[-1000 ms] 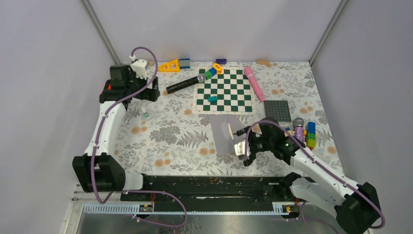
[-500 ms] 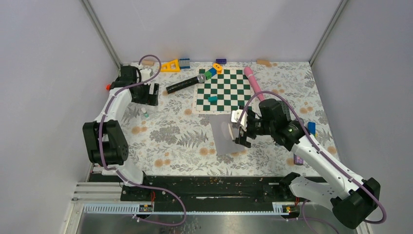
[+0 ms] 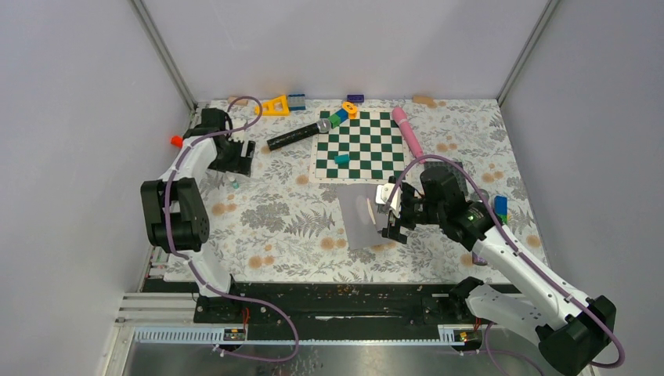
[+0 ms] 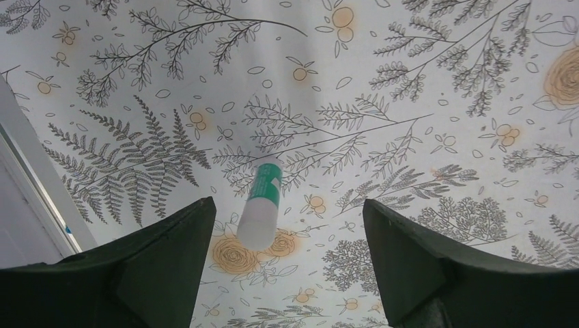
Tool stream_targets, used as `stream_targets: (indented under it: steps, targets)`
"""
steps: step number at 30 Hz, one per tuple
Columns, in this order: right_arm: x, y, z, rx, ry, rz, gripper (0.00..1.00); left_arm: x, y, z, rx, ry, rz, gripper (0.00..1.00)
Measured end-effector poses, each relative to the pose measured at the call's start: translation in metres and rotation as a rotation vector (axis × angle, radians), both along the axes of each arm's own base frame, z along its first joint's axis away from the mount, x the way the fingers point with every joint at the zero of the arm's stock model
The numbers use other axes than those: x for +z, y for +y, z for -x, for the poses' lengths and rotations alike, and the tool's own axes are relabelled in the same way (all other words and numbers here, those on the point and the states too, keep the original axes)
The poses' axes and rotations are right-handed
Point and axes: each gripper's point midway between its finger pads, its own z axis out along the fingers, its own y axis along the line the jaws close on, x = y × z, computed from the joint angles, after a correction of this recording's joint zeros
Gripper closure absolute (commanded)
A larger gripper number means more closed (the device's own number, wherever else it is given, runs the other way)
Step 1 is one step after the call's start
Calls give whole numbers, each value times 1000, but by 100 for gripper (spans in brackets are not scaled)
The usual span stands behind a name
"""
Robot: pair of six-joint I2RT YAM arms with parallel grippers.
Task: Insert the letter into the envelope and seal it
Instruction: Adjust the envelope at the center of the board, then pick up the solid glue from the center of the board.
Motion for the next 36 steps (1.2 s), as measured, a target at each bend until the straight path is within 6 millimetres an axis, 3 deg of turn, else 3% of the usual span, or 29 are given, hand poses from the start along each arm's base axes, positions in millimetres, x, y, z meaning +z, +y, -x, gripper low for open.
stream_targets:
  steps: [15,25,32,36]
  targets:
    - [-5,-1,1,0,9,7,1,-29,13,3,12,80,-65,49]
    - [-5,-1,1,0,9,7,1,-30,15,4,12,86,-78,70]
    - [-5,-1,1,0,9,7,1,-30,15,7,8,99,-81,93]
    - [-5,-1,1,0,10,6,1,-28,15,9,6,107,-78,95]
